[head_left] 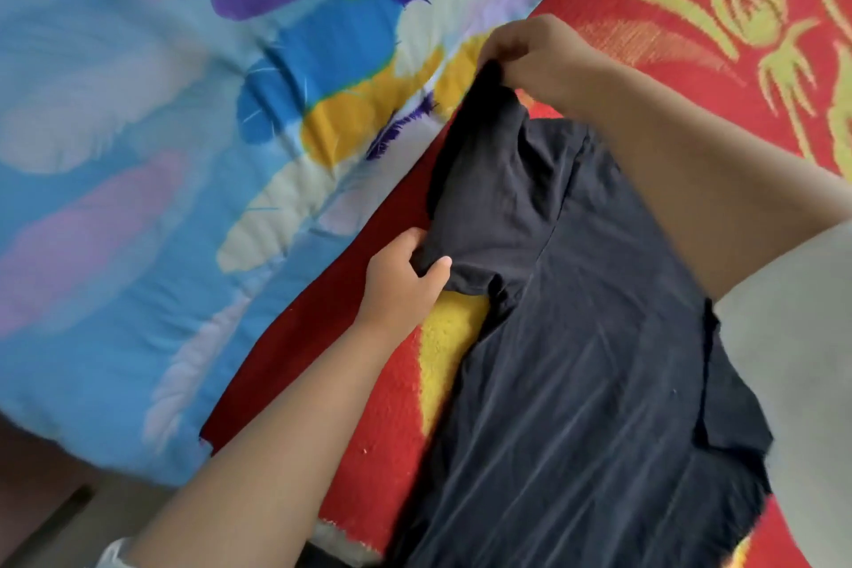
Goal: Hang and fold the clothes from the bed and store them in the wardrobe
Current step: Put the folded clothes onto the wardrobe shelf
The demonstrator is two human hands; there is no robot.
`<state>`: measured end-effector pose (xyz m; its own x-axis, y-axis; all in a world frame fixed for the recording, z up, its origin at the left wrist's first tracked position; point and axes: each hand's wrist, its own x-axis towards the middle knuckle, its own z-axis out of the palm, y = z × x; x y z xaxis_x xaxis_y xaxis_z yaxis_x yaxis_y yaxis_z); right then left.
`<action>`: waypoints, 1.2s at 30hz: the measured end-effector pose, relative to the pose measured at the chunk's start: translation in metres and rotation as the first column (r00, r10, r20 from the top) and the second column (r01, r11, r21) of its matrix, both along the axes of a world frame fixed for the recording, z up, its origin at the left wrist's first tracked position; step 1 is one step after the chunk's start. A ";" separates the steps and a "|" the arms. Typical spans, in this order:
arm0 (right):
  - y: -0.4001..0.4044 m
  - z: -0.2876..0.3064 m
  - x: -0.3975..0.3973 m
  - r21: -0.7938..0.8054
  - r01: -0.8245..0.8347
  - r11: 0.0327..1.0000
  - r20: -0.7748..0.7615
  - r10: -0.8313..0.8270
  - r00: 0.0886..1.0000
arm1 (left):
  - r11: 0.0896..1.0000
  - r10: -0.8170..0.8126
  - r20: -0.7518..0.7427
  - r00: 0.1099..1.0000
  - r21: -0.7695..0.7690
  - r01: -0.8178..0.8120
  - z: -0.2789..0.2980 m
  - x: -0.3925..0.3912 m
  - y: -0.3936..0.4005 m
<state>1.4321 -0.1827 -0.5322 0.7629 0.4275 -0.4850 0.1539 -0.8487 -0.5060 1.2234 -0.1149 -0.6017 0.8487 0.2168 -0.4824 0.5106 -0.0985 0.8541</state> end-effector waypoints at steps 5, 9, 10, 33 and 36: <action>-0.092 0.039 -0.026 0.048 0.055 0.997 -0.052 -0.052 0.997 | 0.949 -0.303 0.156 0.940 -0.037 0.312 0.026 -0.007 -0.035; -0.184 0.058 -0.063 -0.099 0.142 0.985 -0.022 -0.145 0.989 | 0.841 -0.537 0.261 0.803 0.084 0.535 0.043 -0.004 -0.084; -0.204 0.060 -0.072 -0.131 0.147 0.981 -0.025 -0.151 0.988 | 0.791 -0.606 0.274 0.747 0.103 0.604 0.046 -0.005 -0.096; -0.171 -0.043 -0.015 -0.192 0.506 0.841 0.151 -0.484 0.862 | 0.455 -0.766 0.043 0.641 0.741 0.494 -0.015 -0.019 -0.089; -0.158 -0.049 -0.002 -0.042 0.507 0.861 0.092 -0.502 0.860 | 0.519 -0.738 0.121 0.664 0.730 0.444 -0.022 -0.020 -0.079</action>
<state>1.4305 -0.3406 -0.5815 0.9011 -0.0547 -0.4301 -0.2681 -0.8499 -0.4536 1.2038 -0.1937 -0.6239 0.9499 -0.3060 -0.0631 -0.2190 -0.7961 0.5641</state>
